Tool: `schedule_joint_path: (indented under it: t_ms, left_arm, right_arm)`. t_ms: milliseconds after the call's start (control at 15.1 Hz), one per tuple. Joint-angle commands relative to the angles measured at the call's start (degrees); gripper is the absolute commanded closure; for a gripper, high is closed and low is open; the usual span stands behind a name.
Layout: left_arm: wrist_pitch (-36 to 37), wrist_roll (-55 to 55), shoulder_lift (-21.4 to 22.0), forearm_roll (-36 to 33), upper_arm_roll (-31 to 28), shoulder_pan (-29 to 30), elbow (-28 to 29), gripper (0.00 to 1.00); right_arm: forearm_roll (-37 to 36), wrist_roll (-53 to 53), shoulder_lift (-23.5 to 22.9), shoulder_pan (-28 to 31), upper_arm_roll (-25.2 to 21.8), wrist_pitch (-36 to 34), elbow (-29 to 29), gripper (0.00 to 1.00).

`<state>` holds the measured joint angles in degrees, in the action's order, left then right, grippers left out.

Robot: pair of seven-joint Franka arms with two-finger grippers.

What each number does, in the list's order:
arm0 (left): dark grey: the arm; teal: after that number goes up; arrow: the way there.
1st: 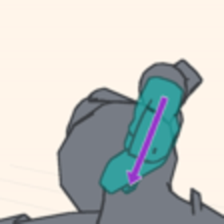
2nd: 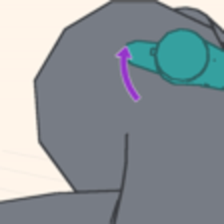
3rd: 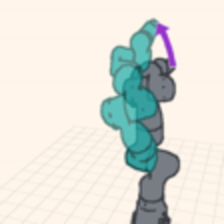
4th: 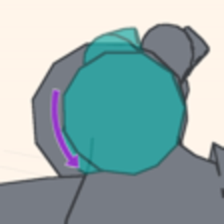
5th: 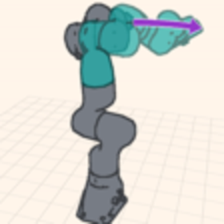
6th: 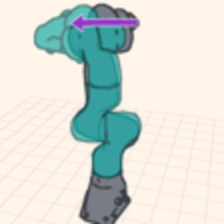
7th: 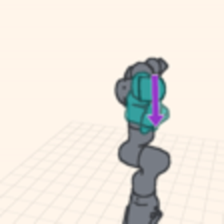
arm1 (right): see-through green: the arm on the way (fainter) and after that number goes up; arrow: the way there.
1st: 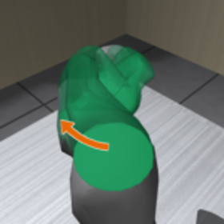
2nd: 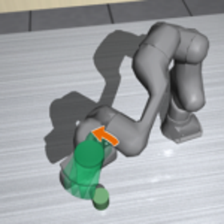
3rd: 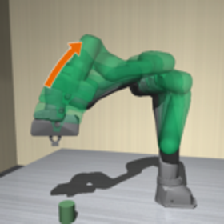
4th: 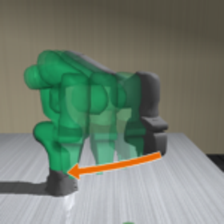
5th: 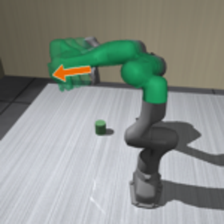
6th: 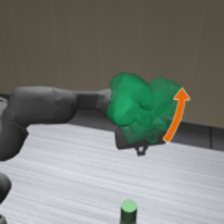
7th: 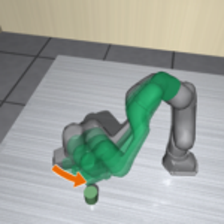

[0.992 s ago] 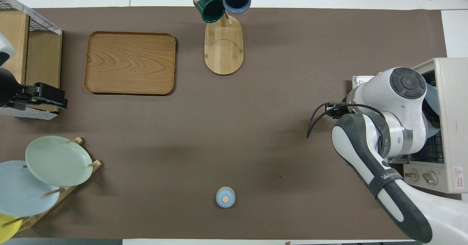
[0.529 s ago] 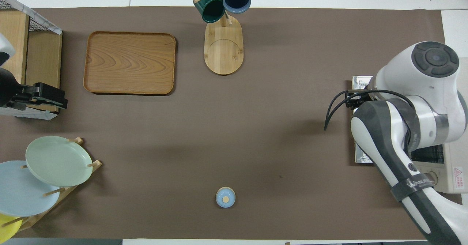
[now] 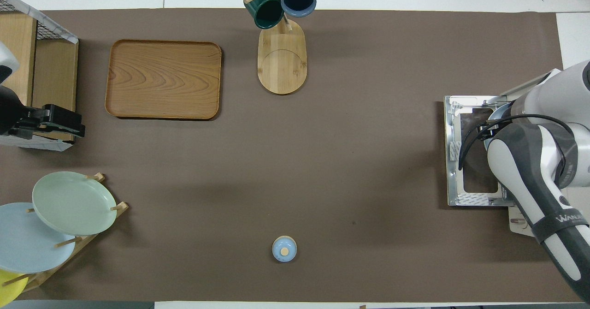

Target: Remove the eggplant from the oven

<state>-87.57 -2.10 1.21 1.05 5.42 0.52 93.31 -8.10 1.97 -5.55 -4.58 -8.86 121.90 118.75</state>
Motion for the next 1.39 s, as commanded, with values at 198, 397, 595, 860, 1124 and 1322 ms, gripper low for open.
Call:
schedule_joint_path:
  t_ms: [198,397,595,860,1124,1322]
  left_arm:
    - [0.21,0.25,0.81,0.36,0.64,1.07,0.56,0.0]
    - [0.3,0.34,0.81,0.36,0.64,1.07,0.56,0.0]
    - [0.3,0.34,0.81,0.36,0.64,1.07,0.56,0.0]
    - [0.29,0.34,0.9,0.36,0.64,1.07,0.56,0.0]
    - [0.3,0.34,0.81,0.36,0.64,1.07,0.56,0.0]
    - [0.29,0.34,0.81,0.36,0.64,1.07,0.56,0.0]
  right_arm:
    - [-0.6,1.02,3.35,0.54,0.6,5.72,6.66,0.57]
    - [-0.6,4.68,3.61,0.62,0.52,5.81,7.54,1.0]
    - [-0.6,5.94,3.61,-0.08,0.52,4.67,7.11,1.0]
    - [-0.86,4.2,2.13,-5.41,0.95,-4.97,-0.77,1.0]
    - [-3.23,-8.09,0.36,-17.97,0.95,-12.12,-8.36,1.0]
    - [-2.45,-19.77,-1.47,-26.77,1.48,-11.68,-11.34,1.0]
